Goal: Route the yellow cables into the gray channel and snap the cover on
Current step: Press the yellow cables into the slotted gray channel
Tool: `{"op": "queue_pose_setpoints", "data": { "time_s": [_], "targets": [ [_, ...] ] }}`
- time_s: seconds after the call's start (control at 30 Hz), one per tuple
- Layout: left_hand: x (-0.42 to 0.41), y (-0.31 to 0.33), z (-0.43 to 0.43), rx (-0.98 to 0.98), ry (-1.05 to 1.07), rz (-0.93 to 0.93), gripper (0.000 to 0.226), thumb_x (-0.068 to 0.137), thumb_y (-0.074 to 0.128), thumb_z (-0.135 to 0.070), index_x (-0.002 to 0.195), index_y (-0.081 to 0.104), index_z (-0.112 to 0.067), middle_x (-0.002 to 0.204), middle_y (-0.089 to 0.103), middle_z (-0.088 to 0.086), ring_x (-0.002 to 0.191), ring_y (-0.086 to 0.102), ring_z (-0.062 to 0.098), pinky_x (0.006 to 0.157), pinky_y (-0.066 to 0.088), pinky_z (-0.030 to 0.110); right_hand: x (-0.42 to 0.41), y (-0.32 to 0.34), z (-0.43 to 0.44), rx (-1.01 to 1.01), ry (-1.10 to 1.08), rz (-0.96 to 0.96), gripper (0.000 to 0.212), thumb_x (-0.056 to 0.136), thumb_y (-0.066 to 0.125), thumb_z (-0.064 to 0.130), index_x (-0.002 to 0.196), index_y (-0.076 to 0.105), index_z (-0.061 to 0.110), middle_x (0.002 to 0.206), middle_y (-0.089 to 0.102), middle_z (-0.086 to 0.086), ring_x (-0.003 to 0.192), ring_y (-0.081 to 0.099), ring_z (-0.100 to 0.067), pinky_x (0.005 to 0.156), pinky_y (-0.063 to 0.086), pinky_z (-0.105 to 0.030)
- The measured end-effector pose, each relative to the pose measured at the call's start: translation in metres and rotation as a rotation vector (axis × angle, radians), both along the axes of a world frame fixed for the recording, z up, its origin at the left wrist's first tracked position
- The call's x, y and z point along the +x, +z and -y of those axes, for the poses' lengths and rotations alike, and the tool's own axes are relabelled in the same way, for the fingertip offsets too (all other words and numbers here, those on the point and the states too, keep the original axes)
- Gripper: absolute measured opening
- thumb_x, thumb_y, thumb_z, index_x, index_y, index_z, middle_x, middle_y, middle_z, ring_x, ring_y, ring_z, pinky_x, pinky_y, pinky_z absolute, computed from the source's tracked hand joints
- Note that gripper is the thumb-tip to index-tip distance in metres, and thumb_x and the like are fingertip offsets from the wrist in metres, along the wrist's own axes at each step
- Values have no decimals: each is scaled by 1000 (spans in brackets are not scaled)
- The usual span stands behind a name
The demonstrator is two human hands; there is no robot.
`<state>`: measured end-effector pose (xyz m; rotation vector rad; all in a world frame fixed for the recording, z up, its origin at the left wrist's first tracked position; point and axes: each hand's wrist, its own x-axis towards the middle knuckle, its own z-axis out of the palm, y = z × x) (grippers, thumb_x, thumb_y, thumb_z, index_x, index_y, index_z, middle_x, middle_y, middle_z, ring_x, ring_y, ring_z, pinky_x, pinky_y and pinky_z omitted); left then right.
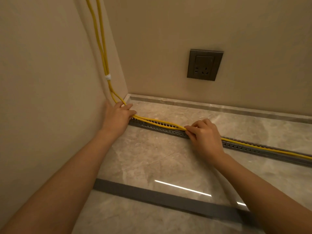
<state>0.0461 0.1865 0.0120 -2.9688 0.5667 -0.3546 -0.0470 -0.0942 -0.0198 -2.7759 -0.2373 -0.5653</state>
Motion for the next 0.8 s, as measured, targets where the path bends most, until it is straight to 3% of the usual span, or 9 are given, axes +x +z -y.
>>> {"op": "queue_pose_setpoints", "data": {
  "time_s": [0.13,0.27,0.37,0.57,0.63,0.8],
  "targets": [
    [2,-14,6,4,44,-50,37,97,41,-17,132,47,-27,152,28,-2,140,16,28,106,16,62,1,-2,-3,15,39,-75,22,88,61,13,108,70,11,100,65,-10,92,54,-31,76,44,-38],
    [4,-18,9,-12,38,-80,39,99,34,-27,137,41,-26,155,21,-3,143,7,29,106,14,64,-5,-6,1,29,77,-149,33,91,56,13,124,61,16,112,64,-10,99,56,-31,83,45,-40],
    [5,-18,7,-7,26,-100,38,100,34,-26,137,41,-29,155,19,-5,143,6,28,107,16,61,-9,-7,4,17,71,-146,35,92,56,13,126,59,19,115,65,-9,100,58,-31,81,47,-39],
    [0,-19,7,17,66,-62,38,98,40,-22,135,43,-32,156,18,-7,143,8,27,98,35,53,-8,-6,-3,-47,38,-185,42,92,50,15,134,50,20,123,60,-7,108,53,-28,89,43,-36],
    [0,-18,6,15,72,-54,38,98,37,-27,136,41,-32,156,18,-7,143,8,27,98,33,57,-7,-6,-1,-65,54,-205,43,93,49,14,135,48,22,125,58,-6,108,52,-27,89,43,-36],
    [1,-18,-4,37,66,-33,40,98,30,-36,138,39,-35,156,18,-8,143,11,26,104,24,59,-5,2,14,110,85,-276,38,91,56,11,127,58,21,117,64,-6,104,54,-27,89,44,-36]
  ]
}}
